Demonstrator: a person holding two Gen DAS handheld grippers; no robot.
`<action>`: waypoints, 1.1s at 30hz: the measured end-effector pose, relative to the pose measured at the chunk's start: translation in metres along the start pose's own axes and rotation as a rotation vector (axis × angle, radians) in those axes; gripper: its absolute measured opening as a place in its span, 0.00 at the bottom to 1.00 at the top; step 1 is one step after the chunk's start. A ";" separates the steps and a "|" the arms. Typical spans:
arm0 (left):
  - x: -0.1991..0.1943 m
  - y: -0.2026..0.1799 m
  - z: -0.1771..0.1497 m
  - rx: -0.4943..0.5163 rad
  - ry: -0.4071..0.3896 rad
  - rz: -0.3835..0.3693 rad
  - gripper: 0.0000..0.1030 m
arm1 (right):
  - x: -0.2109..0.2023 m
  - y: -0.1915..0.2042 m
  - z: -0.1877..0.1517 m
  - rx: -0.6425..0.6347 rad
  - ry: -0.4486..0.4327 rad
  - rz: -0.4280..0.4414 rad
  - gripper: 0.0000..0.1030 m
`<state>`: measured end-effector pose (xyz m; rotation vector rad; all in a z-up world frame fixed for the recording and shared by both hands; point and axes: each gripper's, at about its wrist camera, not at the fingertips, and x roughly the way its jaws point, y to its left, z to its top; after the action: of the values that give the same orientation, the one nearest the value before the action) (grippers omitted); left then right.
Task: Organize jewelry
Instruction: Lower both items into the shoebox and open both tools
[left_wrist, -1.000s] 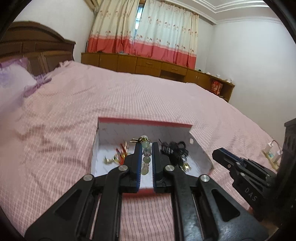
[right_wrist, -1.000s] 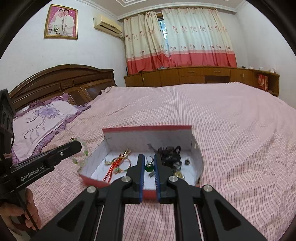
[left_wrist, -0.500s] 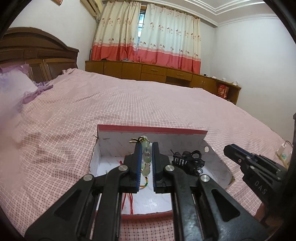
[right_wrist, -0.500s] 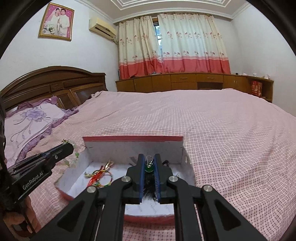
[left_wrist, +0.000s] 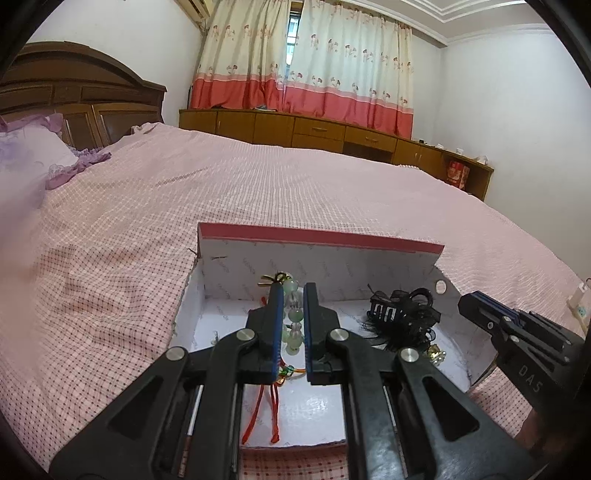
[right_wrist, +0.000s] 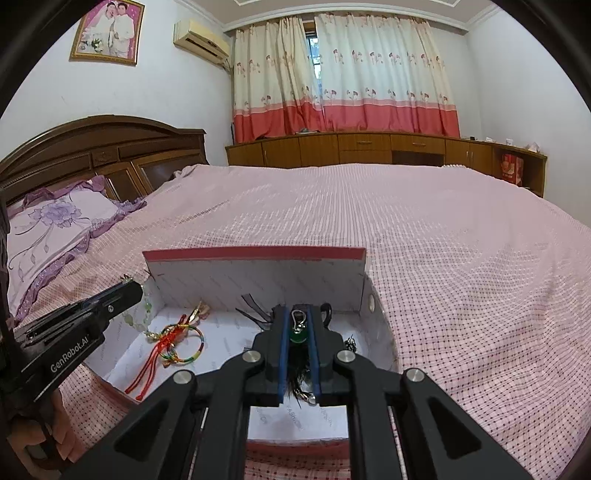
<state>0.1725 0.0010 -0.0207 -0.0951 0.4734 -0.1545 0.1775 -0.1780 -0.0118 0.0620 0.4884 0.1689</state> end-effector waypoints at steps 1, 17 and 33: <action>0.001 0.000 -0.001 0.001 0.003 0.004 0.02 | 0.001 0.000 -0.001 -0.001 0.004 0.000 0.11; -0.006 -0.003 0.001 0.006 0.032 0.019 0.26 | -0.003 0.000 -0.002 0.020 0.043 0.022 0.31; -0.064 -0.008 -0.002 0.001 0.041 0.001 0.42 | -0.059 0.010 -0.002 0.027 0.001 0.048 0.41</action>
<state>0.1145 0.0042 0.0074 -0.0907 0.5140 -0.1555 0.1238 -0.1785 0.0144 0.1003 0.4909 0.2096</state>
